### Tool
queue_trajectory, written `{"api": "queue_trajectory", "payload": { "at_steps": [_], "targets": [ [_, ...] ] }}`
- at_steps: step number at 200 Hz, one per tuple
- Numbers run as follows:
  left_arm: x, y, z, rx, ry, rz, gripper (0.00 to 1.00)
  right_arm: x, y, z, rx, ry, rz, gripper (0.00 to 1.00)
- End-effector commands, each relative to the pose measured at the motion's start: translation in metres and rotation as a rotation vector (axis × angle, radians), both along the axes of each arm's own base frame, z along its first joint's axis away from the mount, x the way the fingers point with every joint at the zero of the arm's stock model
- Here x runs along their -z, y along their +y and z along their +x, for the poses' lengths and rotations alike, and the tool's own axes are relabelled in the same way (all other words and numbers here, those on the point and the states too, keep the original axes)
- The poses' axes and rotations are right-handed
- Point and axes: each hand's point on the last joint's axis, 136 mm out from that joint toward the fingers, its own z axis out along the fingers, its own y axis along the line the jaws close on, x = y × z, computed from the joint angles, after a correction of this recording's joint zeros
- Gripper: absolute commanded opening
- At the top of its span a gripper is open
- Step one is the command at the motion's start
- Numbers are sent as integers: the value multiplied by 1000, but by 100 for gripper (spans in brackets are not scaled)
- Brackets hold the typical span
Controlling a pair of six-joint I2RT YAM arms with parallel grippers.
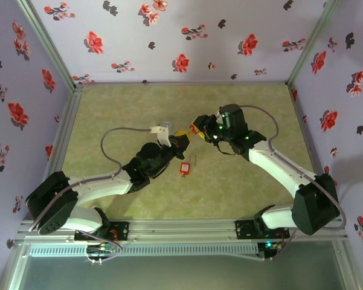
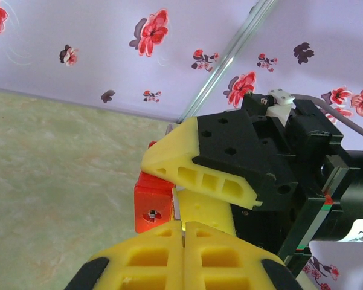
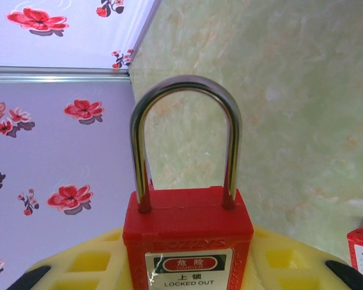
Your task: Unlock with the key
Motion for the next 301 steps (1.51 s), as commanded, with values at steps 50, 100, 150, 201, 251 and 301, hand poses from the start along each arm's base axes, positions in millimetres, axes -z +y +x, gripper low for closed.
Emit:
{"api": "queue_trajectory", "payload": {
  "at_steps": [50, 100, 150, 201, 251, 301],
  "targets": [
    [7, 2, -4, 27, 6, -16, 0, -27, -1, -3, 5, -61, 49, 0],
    [12, 5, -1, 16, 13, -1, 0, -29, -1, -7, -2, -61, 53, 0],
    [9, 5, 2, 14, 5, -5, 0, -27, 0, -10, -9, -57, 54, 0],
    [8, 2, 0, 36, -1, -7, 0, -18, 6, -14, -25, -42, 50, 0],
    [7, -4, -1, 57, 3, -13, 0, -13, 9, -14, -32, -37, 40, 0],
    [3, -6, -4, 82, -2, -10, 0, -6, 12, -11, -34, -25, 38, 0]
  ]
}}
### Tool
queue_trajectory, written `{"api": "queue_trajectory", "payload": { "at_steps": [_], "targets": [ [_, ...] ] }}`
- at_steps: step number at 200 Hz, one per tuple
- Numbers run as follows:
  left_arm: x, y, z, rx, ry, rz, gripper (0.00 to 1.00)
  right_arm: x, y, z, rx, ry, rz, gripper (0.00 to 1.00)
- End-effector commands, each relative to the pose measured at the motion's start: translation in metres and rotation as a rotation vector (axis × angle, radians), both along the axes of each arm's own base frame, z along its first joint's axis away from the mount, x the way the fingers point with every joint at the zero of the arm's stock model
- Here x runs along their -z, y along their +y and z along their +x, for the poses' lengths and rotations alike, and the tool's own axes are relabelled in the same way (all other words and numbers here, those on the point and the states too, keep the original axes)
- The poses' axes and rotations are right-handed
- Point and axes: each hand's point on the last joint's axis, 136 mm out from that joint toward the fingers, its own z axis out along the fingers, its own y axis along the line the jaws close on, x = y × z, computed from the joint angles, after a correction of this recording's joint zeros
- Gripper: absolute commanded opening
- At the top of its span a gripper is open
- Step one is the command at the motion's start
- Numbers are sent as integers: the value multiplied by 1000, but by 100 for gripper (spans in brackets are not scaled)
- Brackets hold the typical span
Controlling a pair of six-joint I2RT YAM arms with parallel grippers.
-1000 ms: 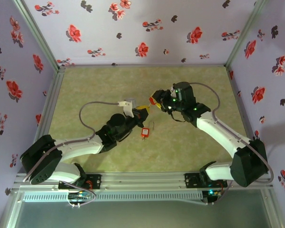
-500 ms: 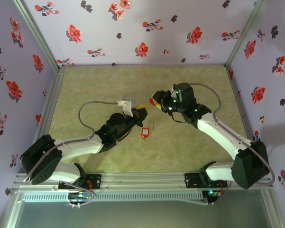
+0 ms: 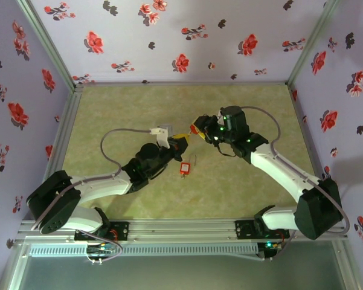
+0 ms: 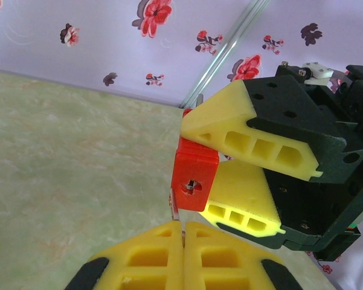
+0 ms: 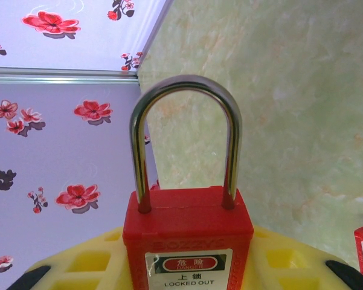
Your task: Unlock with the key
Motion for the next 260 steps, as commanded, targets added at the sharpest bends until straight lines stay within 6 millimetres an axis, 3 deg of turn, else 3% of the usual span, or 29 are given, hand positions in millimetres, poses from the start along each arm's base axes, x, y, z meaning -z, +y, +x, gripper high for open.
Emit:
{"api": "queue_trajectory", "payload": {
  "at_steps": [1, 103, 182, 260],
  "targets": [
    [-18, -8, -3, 43, -32, -38, 0, 2, 12, -5, -43, -3, 22, 0],
    [-28, -8, -9, 70, -53, -59, 0, 16, 15, -2, -44, 25, 7, 0],
    [-23, -1, -4, 31, -52, -39, 0, 12, 17, -6, -55, 18, 26, 0],
    [-52, 6, 6, -10, -145, -62, 0, 20, 24, -17, -50, 61, 135, 0]
  ]
}}
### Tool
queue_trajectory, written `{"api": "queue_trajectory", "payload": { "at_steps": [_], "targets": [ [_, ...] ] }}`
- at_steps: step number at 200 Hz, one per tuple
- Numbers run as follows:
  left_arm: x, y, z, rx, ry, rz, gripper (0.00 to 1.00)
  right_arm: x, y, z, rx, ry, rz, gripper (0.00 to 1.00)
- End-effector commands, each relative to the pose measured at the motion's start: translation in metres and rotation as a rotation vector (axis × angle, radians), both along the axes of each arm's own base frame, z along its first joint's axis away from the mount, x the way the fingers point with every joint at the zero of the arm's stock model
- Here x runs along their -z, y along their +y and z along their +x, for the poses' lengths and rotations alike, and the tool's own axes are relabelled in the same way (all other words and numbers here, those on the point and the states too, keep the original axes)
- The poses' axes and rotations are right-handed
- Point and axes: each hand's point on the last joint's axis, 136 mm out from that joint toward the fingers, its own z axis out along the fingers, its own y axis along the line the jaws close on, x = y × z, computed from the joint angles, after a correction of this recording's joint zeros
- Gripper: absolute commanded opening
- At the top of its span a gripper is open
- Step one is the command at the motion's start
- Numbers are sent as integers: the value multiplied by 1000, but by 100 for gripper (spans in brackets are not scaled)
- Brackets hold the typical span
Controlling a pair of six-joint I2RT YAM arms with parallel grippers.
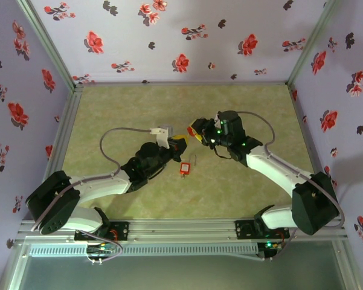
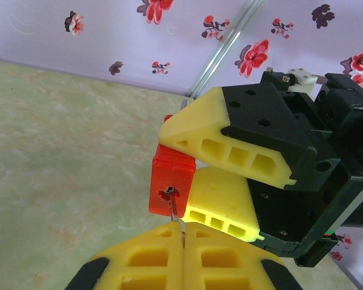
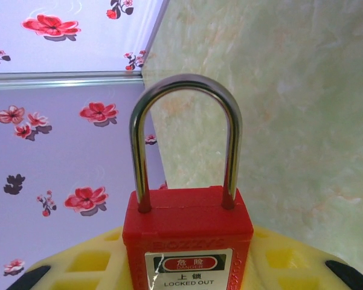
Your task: Unlock with the key
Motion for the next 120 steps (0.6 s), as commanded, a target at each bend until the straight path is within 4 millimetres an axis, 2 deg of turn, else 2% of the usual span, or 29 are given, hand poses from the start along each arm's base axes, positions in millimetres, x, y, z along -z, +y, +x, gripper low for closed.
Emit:
{"api": "queue_trajectory", "payload": {
  "at_steps": [1, 68, 91, 120],
  "targets": [
    [-61, 3, 4, -17, -153, -113, 0, -1, 14, -20, -63, 34, 70, 0],
    [-93, 19, 4, -82, -291, -140, 0, -19, 23, -23, -79, 60, 209, 0],
    [-103, 26, 4, -116, -345, -107, 0, -30, 28, -24, -100, 65, 261, 0],
    [-119, 26, 4, -129, -411, -52, 0, -34, 30, -27, -116, 70, 269, 0]
  ]
}}
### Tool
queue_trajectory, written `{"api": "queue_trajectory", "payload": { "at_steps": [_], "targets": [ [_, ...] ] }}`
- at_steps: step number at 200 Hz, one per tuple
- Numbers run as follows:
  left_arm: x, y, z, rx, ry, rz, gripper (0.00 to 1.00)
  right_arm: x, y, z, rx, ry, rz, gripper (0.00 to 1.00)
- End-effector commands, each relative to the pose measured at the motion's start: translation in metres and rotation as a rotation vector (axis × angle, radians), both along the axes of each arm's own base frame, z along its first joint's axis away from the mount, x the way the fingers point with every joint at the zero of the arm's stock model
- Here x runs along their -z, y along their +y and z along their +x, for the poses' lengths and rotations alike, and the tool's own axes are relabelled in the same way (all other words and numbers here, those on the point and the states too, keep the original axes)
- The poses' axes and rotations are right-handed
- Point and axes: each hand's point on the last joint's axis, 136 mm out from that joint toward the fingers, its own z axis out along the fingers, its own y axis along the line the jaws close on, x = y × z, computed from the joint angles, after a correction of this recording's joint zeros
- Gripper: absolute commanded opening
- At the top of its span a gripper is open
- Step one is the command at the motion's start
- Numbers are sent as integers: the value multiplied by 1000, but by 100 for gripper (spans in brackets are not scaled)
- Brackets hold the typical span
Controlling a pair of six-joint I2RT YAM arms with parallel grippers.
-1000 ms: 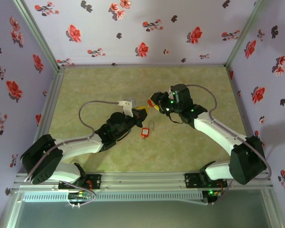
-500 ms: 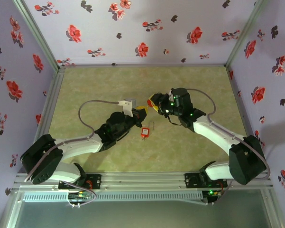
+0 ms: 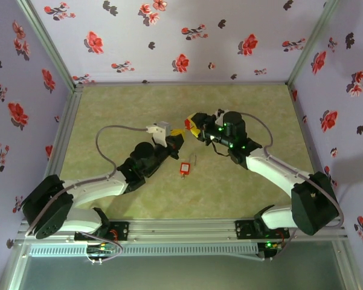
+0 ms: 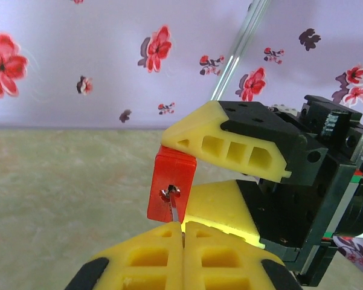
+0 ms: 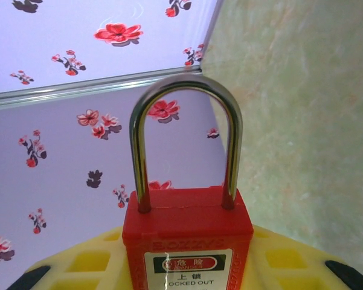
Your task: Unlock with the key
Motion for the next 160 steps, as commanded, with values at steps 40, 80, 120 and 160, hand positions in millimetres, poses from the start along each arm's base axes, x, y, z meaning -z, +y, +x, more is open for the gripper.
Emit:
{"api": "queue_trajectory", "payload": {
  "at_steps": [40, 80, 120, 160],
  "targets": [
    [-96, 9, 13, -4, -108, -157, 0, -1, 21, -42, -200, -19, -103, 0],
    [-96, 14, 19, 65, 27, -413, 0, 1, 19, -49, -222, -63, -195, 0],
    [-109, 15, 19, 125, 42, -582, 0, -9, 20, -52, -220, -60, -134, 0],
    [-123, 3, 10, 162, -64, -525, 0, -22, 25, -54, -219, -30, -10, 0]
  ]
}}
